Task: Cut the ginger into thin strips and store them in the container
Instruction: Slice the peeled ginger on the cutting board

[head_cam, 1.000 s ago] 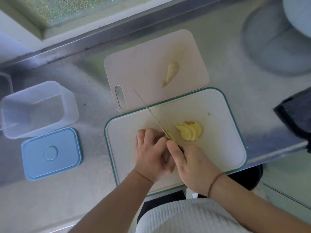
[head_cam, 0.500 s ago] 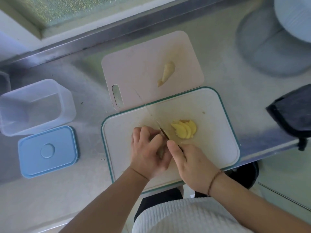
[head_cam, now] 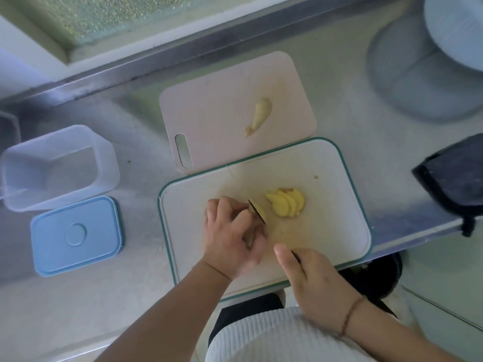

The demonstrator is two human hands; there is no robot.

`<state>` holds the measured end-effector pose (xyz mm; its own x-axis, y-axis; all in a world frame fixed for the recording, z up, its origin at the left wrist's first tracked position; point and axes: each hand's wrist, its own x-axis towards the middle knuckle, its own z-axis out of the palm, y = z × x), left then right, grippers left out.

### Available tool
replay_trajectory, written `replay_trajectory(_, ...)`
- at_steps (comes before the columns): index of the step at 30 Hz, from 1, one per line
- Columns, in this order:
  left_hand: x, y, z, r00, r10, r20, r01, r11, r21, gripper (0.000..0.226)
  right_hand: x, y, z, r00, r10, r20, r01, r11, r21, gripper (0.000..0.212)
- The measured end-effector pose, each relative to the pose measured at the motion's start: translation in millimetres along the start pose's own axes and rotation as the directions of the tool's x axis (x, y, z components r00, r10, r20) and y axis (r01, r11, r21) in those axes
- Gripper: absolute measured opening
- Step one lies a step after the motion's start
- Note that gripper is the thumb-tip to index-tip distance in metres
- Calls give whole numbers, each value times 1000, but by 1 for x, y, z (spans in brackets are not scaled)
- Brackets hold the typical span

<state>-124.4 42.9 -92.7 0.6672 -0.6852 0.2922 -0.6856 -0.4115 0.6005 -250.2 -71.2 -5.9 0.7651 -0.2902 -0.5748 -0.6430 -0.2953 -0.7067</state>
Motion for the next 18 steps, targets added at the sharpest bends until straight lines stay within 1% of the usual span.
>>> replay_trajectory(1,-1,-1,1,1000,-2,-1,2,1000,4,17,0,1,0,1000,-5,7,5,1000,-2,68)
replay_trajectory(5,0,1,0,1000,17,-11,-17,1000,6,13,41,-17,4,999,-35,22,34,999,7,84)
replay_trajectory(7,1,2,-2,1000,19,-17,-19,1000,10,14,48,-20,6,999,-54,4,54,999,0,79)
replay_trajectory(9,1,3,-2,999,17,-27,-16,1000,1,14,35,-14,5,1000,-29,-8,29,1000,8,62)
replay_trajectory(10,1,2,-2,1000,11,-28,-11,1000,-2,15,24,-10,3,1000,-4,1,4,1000,7,59)
replay_trajectory(13,1,3,-1,999,6,-35,-6,1000,-7,19,8,-2,1,998,51,34,-50,999,-18,60)
replay_trajectory(17,2,4,-1,999,25,-35,-25,1000,-1,15,47,-23,3,1000,8,10,-8,1000,25,71)
replay_trajectory(18,1,4,-2,999,27,-33,-27,1000,4,15,56,-30,1,1000,16,12,-16,999,34,71)
